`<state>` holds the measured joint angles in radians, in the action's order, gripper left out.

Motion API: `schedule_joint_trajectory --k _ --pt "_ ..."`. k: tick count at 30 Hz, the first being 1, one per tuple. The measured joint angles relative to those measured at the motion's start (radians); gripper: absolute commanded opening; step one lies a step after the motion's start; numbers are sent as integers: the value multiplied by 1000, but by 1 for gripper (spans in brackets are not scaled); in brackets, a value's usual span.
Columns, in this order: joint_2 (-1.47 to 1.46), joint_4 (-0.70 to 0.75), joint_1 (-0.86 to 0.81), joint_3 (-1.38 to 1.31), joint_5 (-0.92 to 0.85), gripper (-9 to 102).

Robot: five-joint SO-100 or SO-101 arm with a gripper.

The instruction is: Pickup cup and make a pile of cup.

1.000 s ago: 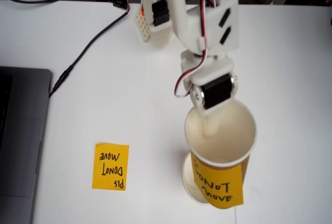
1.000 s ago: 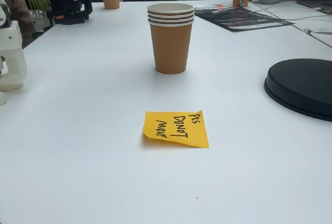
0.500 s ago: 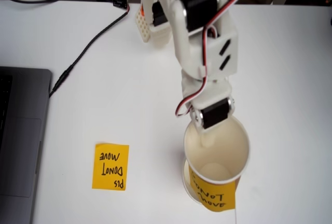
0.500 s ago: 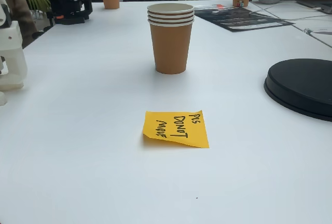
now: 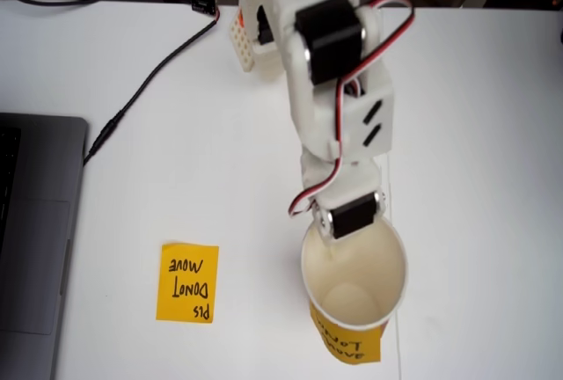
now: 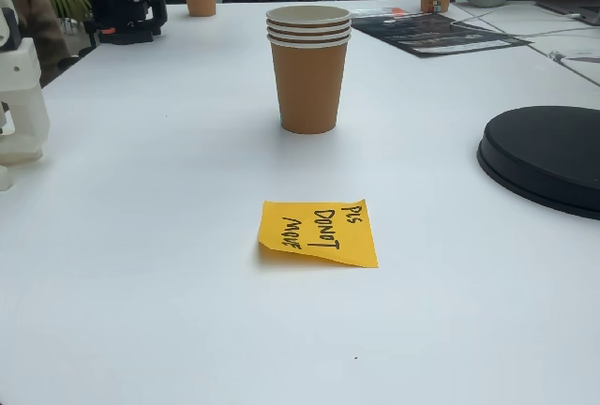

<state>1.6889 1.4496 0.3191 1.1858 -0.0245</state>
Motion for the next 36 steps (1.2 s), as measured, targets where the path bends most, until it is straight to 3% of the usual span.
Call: schedule_joint_trajectory --k 9,36 --pt "0 63 -3 0 -3 -7" --pt "-37 66 51 0 -3 -7"
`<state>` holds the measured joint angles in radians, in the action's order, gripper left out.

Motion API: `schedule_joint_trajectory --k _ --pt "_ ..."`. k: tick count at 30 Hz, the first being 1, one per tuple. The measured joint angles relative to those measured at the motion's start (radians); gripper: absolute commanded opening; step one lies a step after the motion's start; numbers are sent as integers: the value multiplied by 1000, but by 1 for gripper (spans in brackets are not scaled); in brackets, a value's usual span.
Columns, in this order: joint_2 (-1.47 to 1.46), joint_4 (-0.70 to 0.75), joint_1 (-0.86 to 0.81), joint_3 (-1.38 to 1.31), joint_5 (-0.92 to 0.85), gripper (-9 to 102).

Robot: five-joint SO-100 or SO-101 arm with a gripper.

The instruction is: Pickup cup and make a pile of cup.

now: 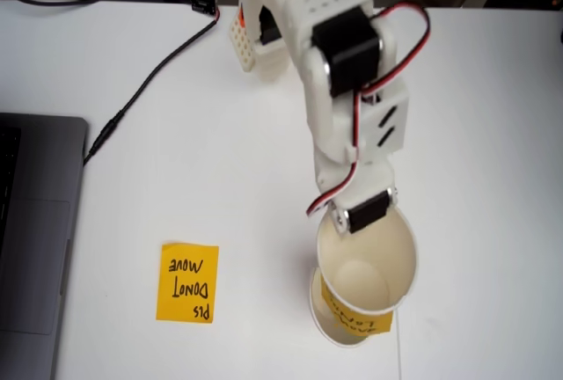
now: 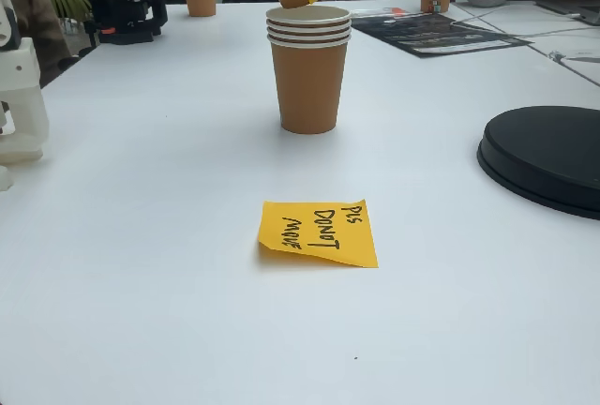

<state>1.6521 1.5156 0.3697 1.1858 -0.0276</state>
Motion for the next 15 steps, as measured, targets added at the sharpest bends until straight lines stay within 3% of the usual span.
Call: schedule_joint_trajectory --k 15 --pt "-43 0 0 0 0 -7"
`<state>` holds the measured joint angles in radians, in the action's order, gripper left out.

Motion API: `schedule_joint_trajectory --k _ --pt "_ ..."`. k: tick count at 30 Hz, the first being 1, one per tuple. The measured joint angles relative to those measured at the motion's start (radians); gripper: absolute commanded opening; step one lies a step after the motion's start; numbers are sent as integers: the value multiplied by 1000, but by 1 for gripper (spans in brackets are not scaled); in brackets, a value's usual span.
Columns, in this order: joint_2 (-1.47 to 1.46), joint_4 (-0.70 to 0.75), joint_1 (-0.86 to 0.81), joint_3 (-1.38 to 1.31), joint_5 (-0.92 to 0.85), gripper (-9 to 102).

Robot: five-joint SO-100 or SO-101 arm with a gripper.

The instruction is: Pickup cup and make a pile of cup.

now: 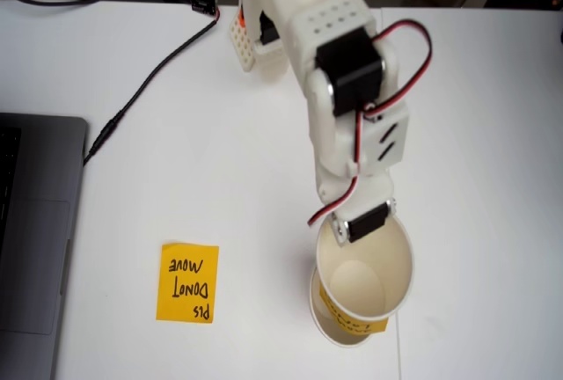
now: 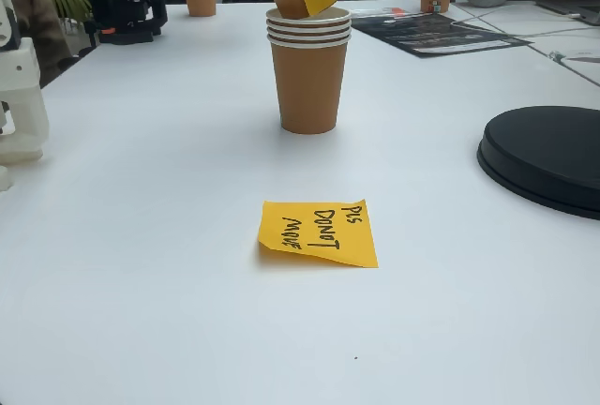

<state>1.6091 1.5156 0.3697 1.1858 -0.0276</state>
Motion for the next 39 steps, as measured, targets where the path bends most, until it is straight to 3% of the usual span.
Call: schedule_joint_trajectory --k 35,39 --pt "-58 0 -63 0 0 -6" --pt "-58 0 -63 0 0 -2"
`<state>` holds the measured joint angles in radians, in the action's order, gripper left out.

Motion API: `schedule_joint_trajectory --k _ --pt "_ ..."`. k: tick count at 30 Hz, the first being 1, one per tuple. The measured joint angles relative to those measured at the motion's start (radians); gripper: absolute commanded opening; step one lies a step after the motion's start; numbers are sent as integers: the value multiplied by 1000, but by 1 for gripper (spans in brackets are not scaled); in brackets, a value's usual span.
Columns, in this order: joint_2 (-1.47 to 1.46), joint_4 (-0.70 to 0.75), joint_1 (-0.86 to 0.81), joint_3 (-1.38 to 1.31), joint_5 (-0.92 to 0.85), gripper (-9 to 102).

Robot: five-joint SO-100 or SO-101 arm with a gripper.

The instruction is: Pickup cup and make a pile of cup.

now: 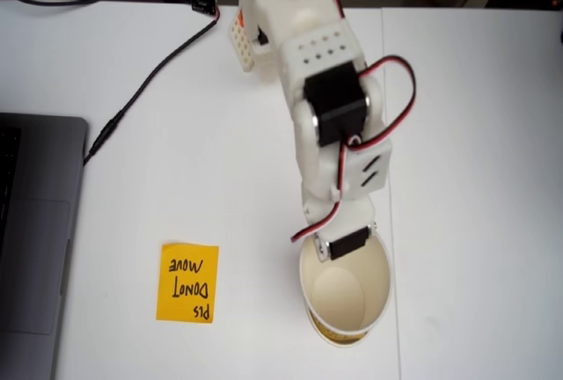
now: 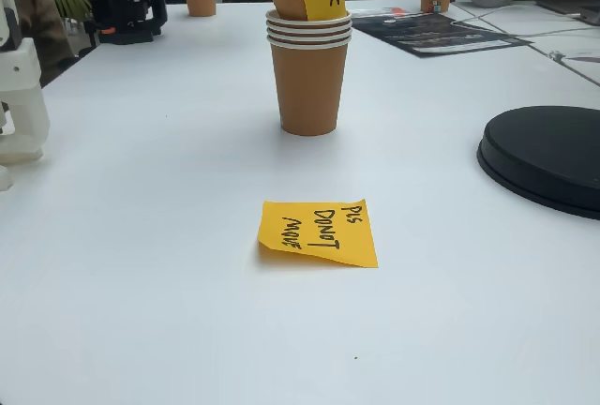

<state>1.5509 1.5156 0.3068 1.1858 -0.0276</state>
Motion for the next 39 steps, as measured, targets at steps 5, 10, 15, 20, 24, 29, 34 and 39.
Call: schedule_joint_trajectory --k 5,10,15,20,24,29,34,39 --pt "0 0 0 0 0 11" --pt "0 0 0 0 5 22" --pt "0 0 0 0 3 25" --pt "0 0 0 0 3 25" --pt "0 0 0 0 3 25" --pt "0 0 0 0 3 25" --pt "0 0 0 0 3 25" --pt "8 32 0 43 3 25"
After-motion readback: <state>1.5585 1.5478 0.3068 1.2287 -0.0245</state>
